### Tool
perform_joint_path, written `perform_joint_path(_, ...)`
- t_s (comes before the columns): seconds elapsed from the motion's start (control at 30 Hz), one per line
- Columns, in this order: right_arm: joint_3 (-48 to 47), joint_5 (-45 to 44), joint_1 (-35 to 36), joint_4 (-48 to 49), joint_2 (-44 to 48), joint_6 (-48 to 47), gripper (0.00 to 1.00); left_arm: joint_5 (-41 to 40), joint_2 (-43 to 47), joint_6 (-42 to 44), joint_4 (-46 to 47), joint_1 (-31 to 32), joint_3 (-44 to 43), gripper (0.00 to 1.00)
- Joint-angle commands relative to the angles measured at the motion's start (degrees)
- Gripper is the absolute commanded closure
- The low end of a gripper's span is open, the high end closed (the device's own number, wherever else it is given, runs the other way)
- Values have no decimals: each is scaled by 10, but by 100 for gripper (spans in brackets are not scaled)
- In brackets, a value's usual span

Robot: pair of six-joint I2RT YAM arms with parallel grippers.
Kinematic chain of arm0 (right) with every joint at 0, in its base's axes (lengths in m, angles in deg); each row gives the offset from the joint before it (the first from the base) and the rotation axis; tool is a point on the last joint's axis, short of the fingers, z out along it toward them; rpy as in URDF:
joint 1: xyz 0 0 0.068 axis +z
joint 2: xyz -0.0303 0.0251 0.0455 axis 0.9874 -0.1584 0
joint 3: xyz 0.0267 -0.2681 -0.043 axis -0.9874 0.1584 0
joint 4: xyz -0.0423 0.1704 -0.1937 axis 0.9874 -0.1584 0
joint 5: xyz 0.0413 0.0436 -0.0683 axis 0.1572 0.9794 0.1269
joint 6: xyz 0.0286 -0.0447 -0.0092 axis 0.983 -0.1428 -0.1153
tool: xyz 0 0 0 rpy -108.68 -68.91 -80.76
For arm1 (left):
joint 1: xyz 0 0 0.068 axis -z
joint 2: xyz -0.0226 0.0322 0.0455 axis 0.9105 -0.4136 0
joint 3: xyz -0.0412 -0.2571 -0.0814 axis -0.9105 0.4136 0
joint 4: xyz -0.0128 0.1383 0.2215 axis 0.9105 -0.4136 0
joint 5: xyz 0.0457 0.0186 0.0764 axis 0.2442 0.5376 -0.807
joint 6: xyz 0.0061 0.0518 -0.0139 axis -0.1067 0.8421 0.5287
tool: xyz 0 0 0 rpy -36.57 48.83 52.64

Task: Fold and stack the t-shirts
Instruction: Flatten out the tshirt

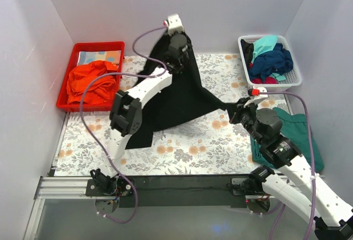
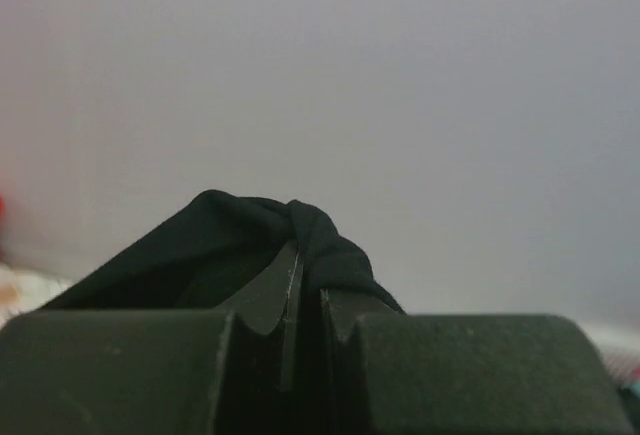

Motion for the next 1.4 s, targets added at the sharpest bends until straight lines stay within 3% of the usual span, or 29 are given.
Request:
perform_joint_path(0.0,47,-142,0,-33,40,68,99,75,-80,-123,-87,-2,-37,100)
perform_joint_path(0.13,69,-238,0,-85,64,130,99,159,-141,-143,-101,1,-38,100)
perform_joint_path(0.3,65,-293,0,-113,65,142,99,241,-172,-118,-119,10,-46,98)
perform_joint_path(0.33,64,-304,0,-117,56,146,99,246,-177,-105,-123,11,-49,79)
perform_joint_path(0.4,58,-306,0,-125,47,148,99,235,-177,-98,-142,11,-57,56)
perform_joint_path(0.43,58,-306,0,-129,40,156,99,229,-173,-94,-146,11,-57,30)
perform_joint_path(0.5,58,-297,0,-130,36,157,99,190,-153,-82,-153,11,-45,21)
perform_joint_path(0.57,58,-294,0,-130,32,159,99,149,-125,-73,-166,11,-32,19)
perform_joint_path(0.67,60,-293,0,-132,25,162,99,4,-86,-137,-278,11,-21,19)
perform_joint_path(0.7,60,-294,0,-132,23,162,99,-23,-54,-235,-397,10,0,19)
perform_joint_path(0.77,65,-293,0,-132,21,167,99,-60,-14,-366,-513,11,51,19)
perform_joint_path(0.8,65,-293,0,-132,20,169,99,-66,33,-453,-578,10,127,19)
perform_joint_path(0.93,69,-292,0,-133,2,169,99,-41,127,-486,-577,6,301,18)
perform_joint_path(1.13,76,-286,0,-128,-2,170,99,-14,198,-595,-709,-12,385,19)
perform_joint_path(1.27,84,-280,0,-125,2,171,99,4,296,-649,-699,-29,552,37)
perform_joint_path(1.37,85,-271,0,-121,-4,163,99,-1,362,-676,-697,-38,608,49)
